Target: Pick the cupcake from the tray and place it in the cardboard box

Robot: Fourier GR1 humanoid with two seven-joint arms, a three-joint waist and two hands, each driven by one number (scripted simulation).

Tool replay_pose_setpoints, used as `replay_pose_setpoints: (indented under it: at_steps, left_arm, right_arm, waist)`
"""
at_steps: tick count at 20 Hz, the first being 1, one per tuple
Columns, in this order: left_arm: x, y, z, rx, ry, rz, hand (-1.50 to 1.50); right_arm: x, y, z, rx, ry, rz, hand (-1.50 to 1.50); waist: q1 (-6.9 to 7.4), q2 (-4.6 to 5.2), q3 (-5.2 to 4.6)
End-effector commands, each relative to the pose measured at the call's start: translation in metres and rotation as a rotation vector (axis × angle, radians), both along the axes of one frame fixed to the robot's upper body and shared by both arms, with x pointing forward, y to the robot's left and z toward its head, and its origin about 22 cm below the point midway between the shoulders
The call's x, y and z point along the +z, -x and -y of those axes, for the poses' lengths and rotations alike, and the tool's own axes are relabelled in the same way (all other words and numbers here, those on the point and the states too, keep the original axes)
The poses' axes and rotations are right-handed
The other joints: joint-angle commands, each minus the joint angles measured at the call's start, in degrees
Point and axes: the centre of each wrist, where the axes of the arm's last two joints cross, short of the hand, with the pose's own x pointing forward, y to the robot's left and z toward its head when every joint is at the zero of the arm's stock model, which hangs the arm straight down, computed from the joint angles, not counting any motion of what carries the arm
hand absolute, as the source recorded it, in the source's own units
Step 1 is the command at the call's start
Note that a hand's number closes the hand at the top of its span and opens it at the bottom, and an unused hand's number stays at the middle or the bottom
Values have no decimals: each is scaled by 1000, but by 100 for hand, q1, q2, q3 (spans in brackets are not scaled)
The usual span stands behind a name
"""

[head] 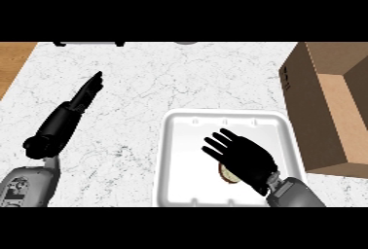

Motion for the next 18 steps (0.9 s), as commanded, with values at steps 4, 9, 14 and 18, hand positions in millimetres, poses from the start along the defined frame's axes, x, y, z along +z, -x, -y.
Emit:
replay_pose_setpoints:
  at_steps: [4, 9, 14, 18]
  left_arm:
    - [-5, 9, 2, 3, 1, 14, 0]
    - [-3, -4, 12, 11, 3, 11, 0]
    - [5, 2, 2, -5, 2, 27, 0]
    - [4, 2, 3, -3, 5, 40, 0]
  right_arm:
    - [-25, -2, -11, 153, -50, 16, 150]
    - [-29, 12, -25, 196, -120, 117, 150]
    - [-10, -60, 21, -532, -239, 93, 150]
    - [9, -88, 41, -933, -322, 123, 150]
  waist:
    - [20, 2, 1]
    - [-15, 1, 1]
    - [51, 105, 21]
    - [135, 168, 12]
